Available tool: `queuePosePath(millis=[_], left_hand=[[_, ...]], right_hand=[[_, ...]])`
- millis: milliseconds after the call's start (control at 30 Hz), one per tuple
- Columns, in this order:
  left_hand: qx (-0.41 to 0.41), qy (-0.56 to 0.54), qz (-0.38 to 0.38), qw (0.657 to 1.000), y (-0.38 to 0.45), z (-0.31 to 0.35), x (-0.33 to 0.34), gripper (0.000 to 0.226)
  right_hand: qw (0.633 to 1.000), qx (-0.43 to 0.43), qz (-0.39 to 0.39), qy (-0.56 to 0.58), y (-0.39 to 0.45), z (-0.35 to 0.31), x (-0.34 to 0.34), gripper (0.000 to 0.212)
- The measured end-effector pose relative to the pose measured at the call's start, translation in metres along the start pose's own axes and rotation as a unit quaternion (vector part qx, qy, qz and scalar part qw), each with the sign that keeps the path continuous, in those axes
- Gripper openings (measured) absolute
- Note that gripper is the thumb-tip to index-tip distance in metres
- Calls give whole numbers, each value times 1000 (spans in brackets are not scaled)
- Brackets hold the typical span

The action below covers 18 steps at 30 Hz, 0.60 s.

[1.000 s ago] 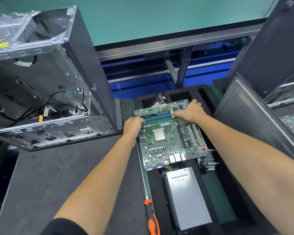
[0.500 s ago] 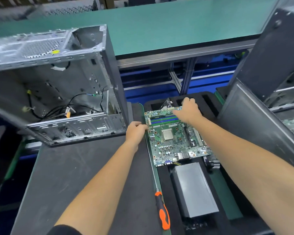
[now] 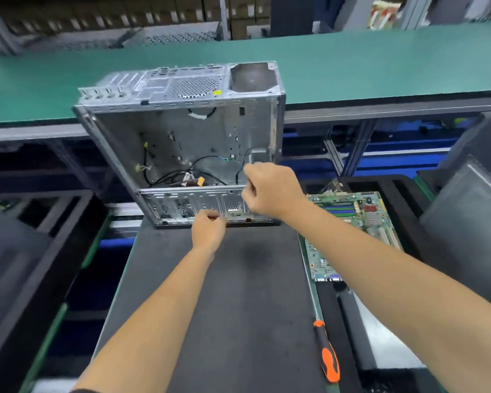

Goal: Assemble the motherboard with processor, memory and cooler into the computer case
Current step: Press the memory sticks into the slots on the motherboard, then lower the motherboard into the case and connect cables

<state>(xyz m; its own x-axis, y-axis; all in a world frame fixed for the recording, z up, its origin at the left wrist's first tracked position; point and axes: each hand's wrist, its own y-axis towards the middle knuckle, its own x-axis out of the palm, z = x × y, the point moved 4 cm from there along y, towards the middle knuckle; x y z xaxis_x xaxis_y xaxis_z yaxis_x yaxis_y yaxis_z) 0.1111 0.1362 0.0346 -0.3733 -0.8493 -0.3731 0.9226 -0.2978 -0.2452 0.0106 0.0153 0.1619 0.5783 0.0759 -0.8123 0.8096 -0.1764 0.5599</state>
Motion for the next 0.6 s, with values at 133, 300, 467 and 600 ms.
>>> queuePosePath(millis=[133,300,467,600], left_hand=[[39,11,25,999,14,2,-43,13],[101,56,61,991,33,6,-97,15],[107,53,52,991,53,-1,-123,15],[183,88,49,978,57,9,-119,12]], right_hand=[[993,-8,-118,-27,23,-29,44,11],[979,41,-183,-80,42,-41,95,35],[967,122,-213,-67,53,-41,130,37],[962,157,-215,-63,55,-32,134,44]])
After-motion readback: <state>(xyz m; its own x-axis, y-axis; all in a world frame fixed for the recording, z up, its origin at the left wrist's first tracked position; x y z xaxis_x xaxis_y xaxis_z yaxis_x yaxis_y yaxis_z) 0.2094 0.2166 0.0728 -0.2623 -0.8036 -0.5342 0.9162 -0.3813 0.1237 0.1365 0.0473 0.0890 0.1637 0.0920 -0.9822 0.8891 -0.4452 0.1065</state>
